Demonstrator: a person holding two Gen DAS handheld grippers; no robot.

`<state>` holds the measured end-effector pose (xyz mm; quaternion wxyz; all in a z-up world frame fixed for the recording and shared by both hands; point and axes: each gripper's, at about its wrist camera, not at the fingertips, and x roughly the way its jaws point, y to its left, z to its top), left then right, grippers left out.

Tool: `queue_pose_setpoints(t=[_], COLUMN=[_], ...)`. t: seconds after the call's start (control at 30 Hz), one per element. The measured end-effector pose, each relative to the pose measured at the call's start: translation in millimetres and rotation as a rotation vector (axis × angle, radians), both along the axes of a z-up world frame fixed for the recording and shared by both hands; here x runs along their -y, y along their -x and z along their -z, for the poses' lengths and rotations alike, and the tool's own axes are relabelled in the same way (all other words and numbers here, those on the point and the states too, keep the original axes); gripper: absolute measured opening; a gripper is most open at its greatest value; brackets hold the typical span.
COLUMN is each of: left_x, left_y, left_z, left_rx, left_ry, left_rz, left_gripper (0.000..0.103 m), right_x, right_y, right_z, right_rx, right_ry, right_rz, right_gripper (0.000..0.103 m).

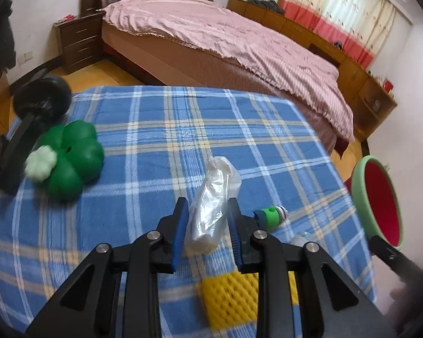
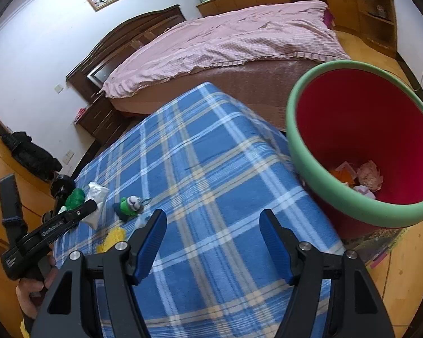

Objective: Collect trash
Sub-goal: 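Grasp the clear plastic bag with the left tool while the right tool grasps the blue strap, then carry the plastic bag and blue strap over the red bucket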

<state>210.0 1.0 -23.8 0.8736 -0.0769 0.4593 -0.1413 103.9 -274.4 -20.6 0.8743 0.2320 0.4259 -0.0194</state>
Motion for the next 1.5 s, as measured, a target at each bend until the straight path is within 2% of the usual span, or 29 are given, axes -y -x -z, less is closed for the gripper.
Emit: queue_pose_setpoints(t=[0.2,0.47,0.6,0.73,1.03,1.33,1.5], left_x=[-12.0,-29.8,-39.5,-44.2,-44.6,-39.7,-33.5], left_y=[20.5,44.7,48.4,53.3,60.1,67.2,74.5], left_z=[-5.1,-7.1,-3.7,1.3,-1.2,-0.9,-6.2], left_rx=[0.000,0.020,0.016,-0.007,0.010,0.002,0.008], left_ry=[0.029,0.062,0.074,0.113,0.154,0.161,0.158], left_rz=[-0.044,-0.086,-0.106,-0.094,-0.067,-0.054,-0.046], left_gripper=[0.028,0.028,0.028,0.028,0.028,0.028,0.028], right_x=[-23.4,-54.0,-68.6,-78.6,-96.9,-96.8,-85.8], right_y=[-10.2,-26.9,-35.0,-42.5,-59.2,-60.8,-51.2], right_z=[3.4,18.6,21.2,25.1,32.4,32.3,22.3], right_rx=[-0.022,-0.080,-0.084,-0.089,-0.094,-0.083,-0.052], right_ry=[-0.017,-0.060,-0.040,-0.029,-0.010,0.034,0.019], right_rz=[-0.076,-0.141,-0.162,-0.162,-0.167,-0.172,-0.159], right_gripper=[0.070,0.061,0.052,0.037,0.026,0.014,0.013])
